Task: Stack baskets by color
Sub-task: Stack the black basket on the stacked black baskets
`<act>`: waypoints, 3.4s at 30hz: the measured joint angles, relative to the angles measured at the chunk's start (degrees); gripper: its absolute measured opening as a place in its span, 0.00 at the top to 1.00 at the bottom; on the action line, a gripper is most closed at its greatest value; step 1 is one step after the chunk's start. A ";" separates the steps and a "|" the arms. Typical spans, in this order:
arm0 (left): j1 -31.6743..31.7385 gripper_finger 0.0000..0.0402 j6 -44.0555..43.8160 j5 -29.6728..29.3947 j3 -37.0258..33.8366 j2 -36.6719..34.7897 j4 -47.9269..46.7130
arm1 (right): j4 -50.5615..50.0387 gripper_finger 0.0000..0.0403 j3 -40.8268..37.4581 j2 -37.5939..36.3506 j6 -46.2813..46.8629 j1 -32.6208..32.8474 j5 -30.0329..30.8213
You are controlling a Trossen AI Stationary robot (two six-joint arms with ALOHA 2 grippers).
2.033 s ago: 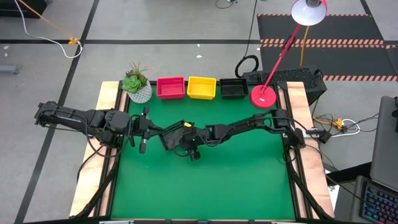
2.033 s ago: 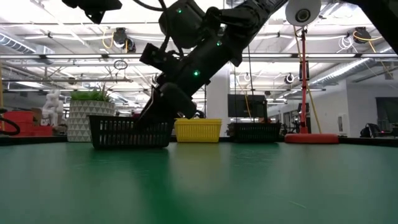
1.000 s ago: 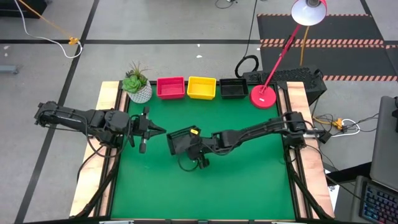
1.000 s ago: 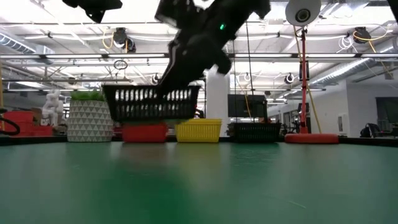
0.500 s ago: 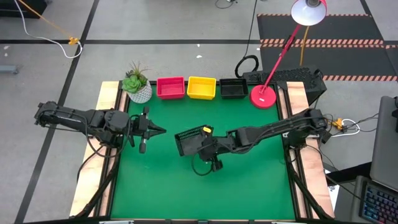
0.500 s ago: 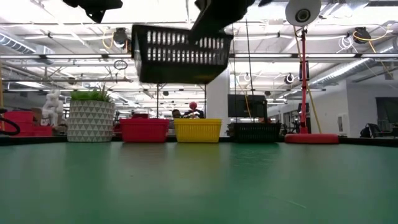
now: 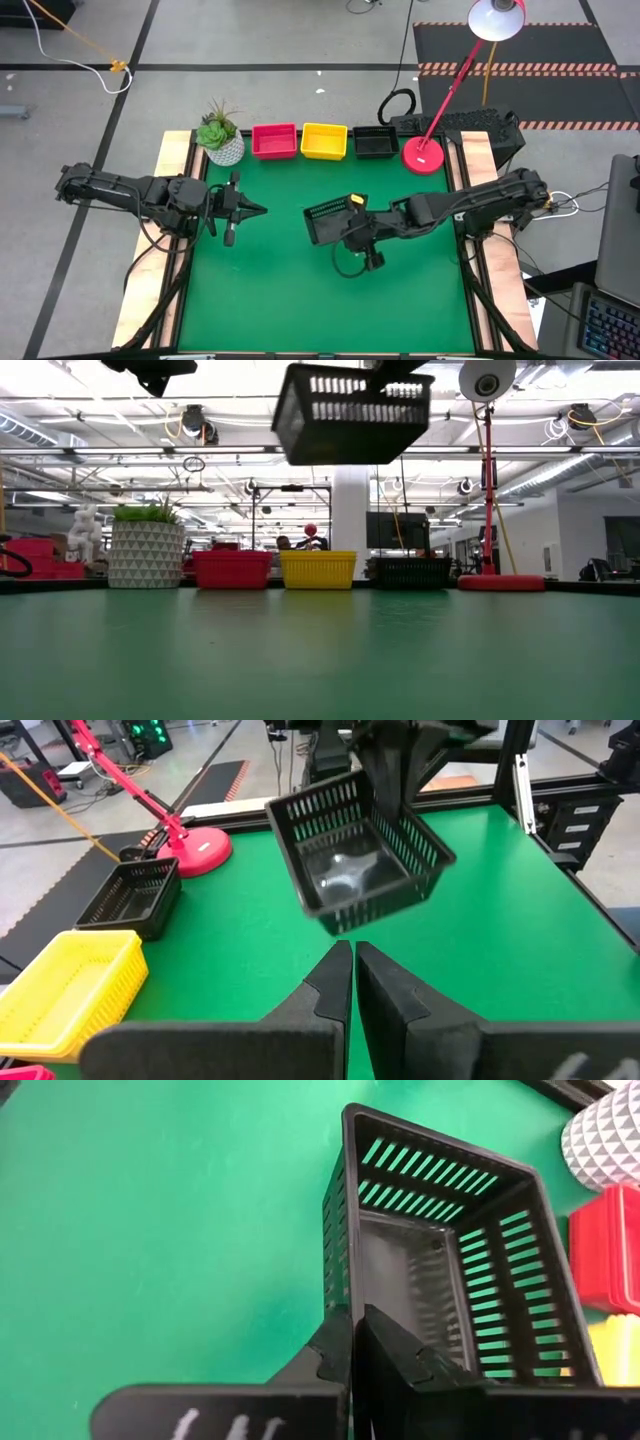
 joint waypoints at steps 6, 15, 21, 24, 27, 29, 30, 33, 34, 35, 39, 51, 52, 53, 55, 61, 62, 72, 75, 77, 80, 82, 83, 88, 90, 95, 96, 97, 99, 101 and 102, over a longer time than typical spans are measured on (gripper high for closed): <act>0.00 0.95 0.00 0.00 0.00 0.00 0.00 | -5.11 0.99 0.00 -3.51 0.99 0.11 0.01; 0.00 0.95 -0.11 -0.02 0.00 0.00 0.00 | -10.55 0.99 -0.02 -7.22 4.54 0.09 0.14; 0.00 0.95 -0.15 0.00 0.00 0.00 -0.02 | -15.74 0.99 -0.04 -9.89 9.23 1.15 3.58; -0.01 0.95 -0.15 0.00 0.00 0.00 -0.01 | -17.59 0.99 -0.23 -11.61 11.48 2.76 6.37; 0.00 0.95 -0.09 -0.02 0.00 0.00 -0.02 | -17.47 0.99 -1.69 -13.87 12.92 4.58 8.32; -0.01 0.95 -0.04 -0.02 0.00 0.00 -0.02 | -17.33 0.99 -3.43 -15.67 13.28 5.70 9.04; 0.00 0.95 -0.07 -0.02 0.00 0.00 -0.02 | -17.08 0.99 -4.57 -16.64 13.31 6.19 9.15; -0.01 0.95 -0.07 -0.01 0.00 0.00 -0.02 | -15.22 0.99 -8.35 -19.41 14.12 7.61 11.79; 0.00 0.95 -0.07 -0.02 0.00 0.00 -0.02 | -14.93 0.99 -9.58 -20.31 14.54 7.85 11.99; 0.00 0.95 -0.04 -0.02 0.00 0.00 0.00 | -14.56 0.99 -10.72 -21.13 15.02 8.00 12.03; 0.00 0.95 0.13 -0.02 0.00 0.00 0.00 | -12.83 0.99 -15.16 -24.33 17.11 8.01 14.76; 0.00 0.95 -0.11 -0.04 0.00 0.00 0.09 | -11.29 0.99 -21.55 -30.45 16.90 7.96 16.64; 0.00 0.95 -0.11 -0.04 0.00 0.00 0.11 | -11.24 0.99 -21.53 -30.54 16.63 7.85 16.66; 0.00 0.95 -0.11 -0.04 0.00 0.00 0.11 | -11.16 0.99 -21.53 -30.54 16.05 7.69 16.65; 0.00 0.95 -0.13 -0.04 0.00 0.00 0.14 | -11.05 0.99 -21.53 -30.52 14.07 7.13 16.60; 0.00 0.95 -0.20 -0.04 0.00 0.00 0.17 | -10.04 0.99 -21.54 -30.49 6.18 2.37 16.53; 0.00 0.95 -0.22 -0.04 0.00 0.00 0.17 | -9.93 0.99 -21.53 -30.49 4.83 1.19 16.51; 0.00 0.95 -0.22 -0.04 0.00 0.00 0.17 | -5.56 0.99 -21.55 -30.47 -10.76 -14.06 11.04; 0.00 0.95 -0.22 -0.04 0.00 0.00 0.17 | -2.91 0.99 -21.55 -30.47 -15.01 -19.37 8.03; 0.00 0.95 -0.23 -0.04 0.00 0.00 0.17 | -1.02 0.99 -21.55 -30.47 -17.95 -22.74 5.24; 0.00 0.95 -0.22 -0.04 0.00 0.00 0.17 | 1.69 0.99 -21.55 -30.47 -21.77 -28.02 1.50; -0.01 0.95 -0.22 -0.04 0.00 0.00 0.17 | 3.38 0.99 -21.55 -30.30 -23.87 -31.34 -1.09; -0.02 0.95 -0.22 -0.04 0.00 0.00 0.17 | 4.22 0.99 -21.55 -30.06 -24.86 -32.81 -2.41; 0.00 0.95 -0.18 -0.04 0.00 0.00 0.17 | 7.63 0.99 -21.55 -28.15 -29.48 -39.21 -7.95; -0.01 0.95 -0.11 -0.07 0.00 0.00 0.20 | 8.73 0.99 -21.55 -26.94 -31.07 -41.48 -9.38; -0.01 0.95 -0.10 -0.07 0.00 0.00 0.20 | 10.76 0.99 -21.53 -24.28 -34.07 -46.97 -12.22; -0.02 0.95 -0.09 -0.07 0.00 0.00 0.20 | 11.20 0.99 -21.53 -23.70 -34.34 -48.05 -13.00; 0.00 0.95 -0.09 -0.07 0.00 0.00 0.20 | 11.74 0.99 -21.53 -23.13 -34.45 -49.08 -13.84; -0.02 0.95 -0.07 -0.07 0.00 0.00 0.20 | 12.25 0.99 -21.53 -22.00 -35.01 -50.99 -15.69; -0.01 0.95 -0.07 -0.07 0.00 0.00 0.20 | 12.35 0.99 -21.53 -20.86 -35.41 -52.60 -17.01; -0.01 0.95 -0.07 -0.07 0.00 0.00 0.20 | 12.48 0.99 -21.53 -20.29 -35.41 -53.16 -17.08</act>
